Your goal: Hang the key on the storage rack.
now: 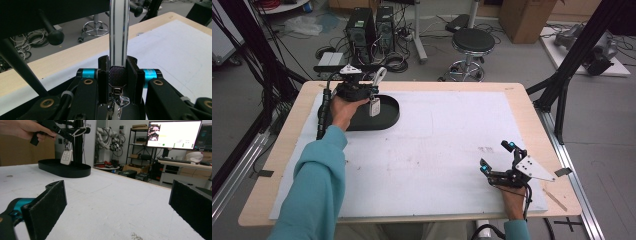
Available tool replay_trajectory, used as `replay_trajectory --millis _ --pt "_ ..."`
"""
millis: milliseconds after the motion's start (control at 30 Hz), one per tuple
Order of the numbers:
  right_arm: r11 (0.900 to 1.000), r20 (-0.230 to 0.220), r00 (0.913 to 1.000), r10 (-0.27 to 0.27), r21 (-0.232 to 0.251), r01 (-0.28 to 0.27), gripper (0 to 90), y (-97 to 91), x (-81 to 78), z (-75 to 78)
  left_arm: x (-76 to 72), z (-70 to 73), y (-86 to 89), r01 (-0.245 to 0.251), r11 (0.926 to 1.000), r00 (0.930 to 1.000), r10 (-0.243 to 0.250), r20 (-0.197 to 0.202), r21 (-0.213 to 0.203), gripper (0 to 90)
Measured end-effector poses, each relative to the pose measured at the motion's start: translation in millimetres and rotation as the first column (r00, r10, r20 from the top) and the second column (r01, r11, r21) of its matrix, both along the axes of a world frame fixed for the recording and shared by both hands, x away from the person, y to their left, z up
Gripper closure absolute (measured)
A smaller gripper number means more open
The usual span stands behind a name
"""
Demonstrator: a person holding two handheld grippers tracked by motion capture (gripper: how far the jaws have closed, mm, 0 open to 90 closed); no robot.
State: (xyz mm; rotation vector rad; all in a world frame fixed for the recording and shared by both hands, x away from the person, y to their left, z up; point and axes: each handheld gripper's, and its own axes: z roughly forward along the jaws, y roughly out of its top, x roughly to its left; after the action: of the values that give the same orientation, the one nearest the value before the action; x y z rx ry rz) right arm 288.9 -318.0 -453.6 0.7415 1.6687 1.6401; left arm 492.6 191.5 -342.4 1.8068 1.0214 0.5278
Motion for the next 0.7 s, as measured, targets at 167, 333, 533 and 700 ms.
replay_trajectory --millis 167,333,533,700 --pt "1.0 0.001 1.0 0.001 0.001 -0.001 0.6 0.1 0.0 -0.1 -0.6 -7.5 -3.1 -0.01 0.9999 0.9995 0.009 0.03 0.012 73.9" --pt "1.0 -0.002 1.0 -0.002 0.004 0.002 0.6 -0.2 -0.2 -0.3 1.4 -13.4 -4.4 -0.013 0.9999 0.9989 0.013 0.044 0.009 73.8" --pt "0.9999 -0.008 1.0 -0.003 0.016 0.003 0.6 -1.0 -0.5 -0.6 2.0 -15.0 -6.5 -0.018 0.9997 0.9987 0.017 0.047 0.017 73.5" --pt "0.9997 -0.008 1.0 -0.002 0.026 0.002 0.6 -1.5 -0.6 -1.0 -0.3 -17.9 -6.5 -0.032 0.999 0.9965 0.03 0.078 0.03 69.6"
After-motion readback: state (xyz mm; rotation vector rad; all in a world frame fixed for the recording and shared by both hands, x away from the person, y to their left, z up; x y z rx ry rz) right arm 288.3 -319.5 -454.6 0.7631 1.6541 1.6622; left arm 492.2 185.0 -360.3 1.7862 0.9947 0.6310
